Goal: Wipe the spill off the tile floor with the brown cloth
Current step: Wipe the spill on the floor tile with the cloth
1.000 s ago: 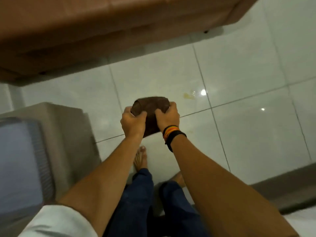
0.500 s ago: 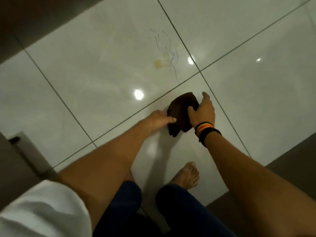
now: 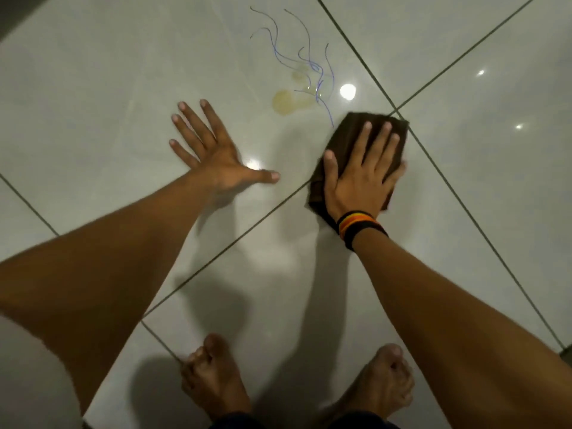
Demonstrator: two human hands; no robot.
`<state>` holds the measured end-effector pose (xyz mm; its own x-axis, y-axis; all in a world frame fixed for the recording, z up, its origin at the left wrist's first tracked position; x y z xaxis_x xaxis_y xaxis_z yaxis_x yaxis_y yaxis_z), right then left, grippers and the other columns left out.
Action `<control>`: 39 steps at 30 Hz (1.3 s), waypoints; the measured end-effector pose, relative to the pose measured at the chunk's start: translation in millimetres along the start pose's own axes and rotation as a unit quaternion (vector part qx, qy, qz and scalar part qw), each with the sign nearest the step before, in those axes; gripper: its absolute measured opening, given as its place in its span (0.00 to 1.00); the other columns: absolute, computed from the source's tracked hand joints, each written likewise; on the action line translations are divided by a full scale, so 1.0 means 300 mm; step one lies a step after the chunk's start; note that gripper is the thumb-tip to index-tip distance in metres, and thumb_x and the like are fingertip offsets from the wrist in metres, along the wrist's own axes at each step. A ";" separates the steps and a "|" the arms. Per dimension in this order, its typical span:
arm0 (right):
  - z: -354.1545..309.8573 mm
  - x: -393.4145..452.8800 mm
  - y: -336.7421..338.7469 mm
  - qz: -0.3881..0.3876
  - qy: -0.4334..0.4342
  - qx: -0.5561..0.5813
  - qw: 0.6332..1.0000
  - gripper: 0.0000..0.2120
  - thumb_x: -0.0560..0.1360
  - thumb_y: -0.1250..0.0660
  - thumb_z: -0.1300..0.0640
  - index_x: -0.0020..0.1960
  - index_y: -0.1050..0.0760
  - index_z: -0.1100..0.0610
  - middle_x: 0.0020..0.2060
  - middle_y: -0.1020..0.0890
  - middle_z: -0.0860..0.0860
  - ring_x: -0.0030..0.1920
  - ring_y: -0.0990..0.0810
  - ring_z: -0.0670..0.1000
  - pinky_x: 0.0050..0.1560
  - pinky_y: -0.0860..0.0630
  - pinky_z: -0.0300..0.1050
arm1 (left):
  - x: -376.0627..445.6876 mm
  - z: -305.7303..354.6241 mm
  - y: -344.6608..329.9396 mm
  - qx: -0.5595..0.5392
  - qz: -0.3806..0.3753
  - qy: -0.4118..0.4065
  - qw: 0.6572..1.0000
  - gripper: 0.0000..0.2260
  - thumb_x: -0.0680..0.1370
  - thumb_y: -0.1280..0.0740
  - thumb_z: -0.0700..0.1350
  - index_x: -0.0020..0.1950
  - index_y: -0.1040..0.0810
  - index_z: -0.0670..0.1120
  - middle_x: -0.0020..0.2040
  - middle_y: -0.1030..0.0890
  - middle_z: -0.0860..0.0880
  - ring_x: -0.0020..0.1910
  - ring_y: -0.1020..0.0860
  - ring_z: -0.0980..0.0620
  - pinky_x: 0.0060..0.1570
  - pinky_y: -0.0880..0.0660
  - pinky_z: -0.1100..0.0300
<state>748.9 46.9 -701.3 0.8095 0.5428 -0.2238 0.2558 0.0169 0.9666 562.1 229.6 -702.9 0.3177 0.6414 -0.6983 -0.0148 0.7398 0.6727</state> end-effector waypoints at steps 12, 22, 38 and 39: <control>-0.095 0.028 0.021 -0.071 0.250 -0.107 0.960 0.36 0.80 0.46 0.40 0.83 0.47 0.53 0.83 0.46 0.56 0.83 0.49 0.58 0.78 0.54 0.73 | -0.023 0.014 0.028 -0.011 -0.092 -0.005 0.996 0.81 0.56 0.14 0.60 0.78 0.80 0.42 0.74 0.81 0.31 0.74 0.80 0.29 0.71 0.73 0.29; -0.487 0.116 -0.023 -0.085 0.315 -0.057 0.944 0.35 0.83 0.49 0.39 0.83 0.48 0.55 0.83 0.47 0.57 0.83 0.50 0.60 0.80 0.51 0.68 | -0.009 0.012 0.031 0.016 -0.094 -0.001 0.995 0.80 0.57 0.16 0.65 0.78 0.79 0.40 0.75 0.79 0.30 0.74 0.78 0.25 0.73 0.69 0.26; -0.520 0.243 0.010 -0.077 0.354 -0.082 0.928 0.33 0.83 0.51 0.38 0.84 0.48 0.53 0.83 0.47 0.55 0.83 0.49 0.59 0.80 0.50 0.66 | 0.005 0.001 0.020 0.035 -0.100 0.007 0.994 0.80 0.58 0.16 0.65 0.76 0.81 0.41 0.74 0.82 0.31 0.74 0.79 0.27 0.71 0.73 0.30; -0.456 0.216 0.016 -0.089 0.375 -0.095 0.918 0.33 0.83 0.51 0.38 0.84 0.48 0.52 0.84 0.46 0.54 0.83 0.49 0.58 0.80 0.50 0.66 | 0.003 0.004 0.021 0.030 -0.102 0.008 0.994 0.80 0.58 0.16 0.65 0.76 0.82 0.41 0.74 0.82 0.31 0.74 0.79 0.28 0.71 0.73 0.30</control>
<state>730.5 197.0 -694.2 0.1533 0.9416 -0.2997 0.1938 0.2688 0.9435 563.5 234.7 -699.2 0.2931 0.4829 -0.8252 0.1055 0.8415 0.5299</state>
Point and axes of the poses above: each hand's wrist, its own x-axis towards the middle knuckle, its own y-axis out of the back of the hand, z = x × y, the point moved 8 cm from there along x, towards the middle knuckle
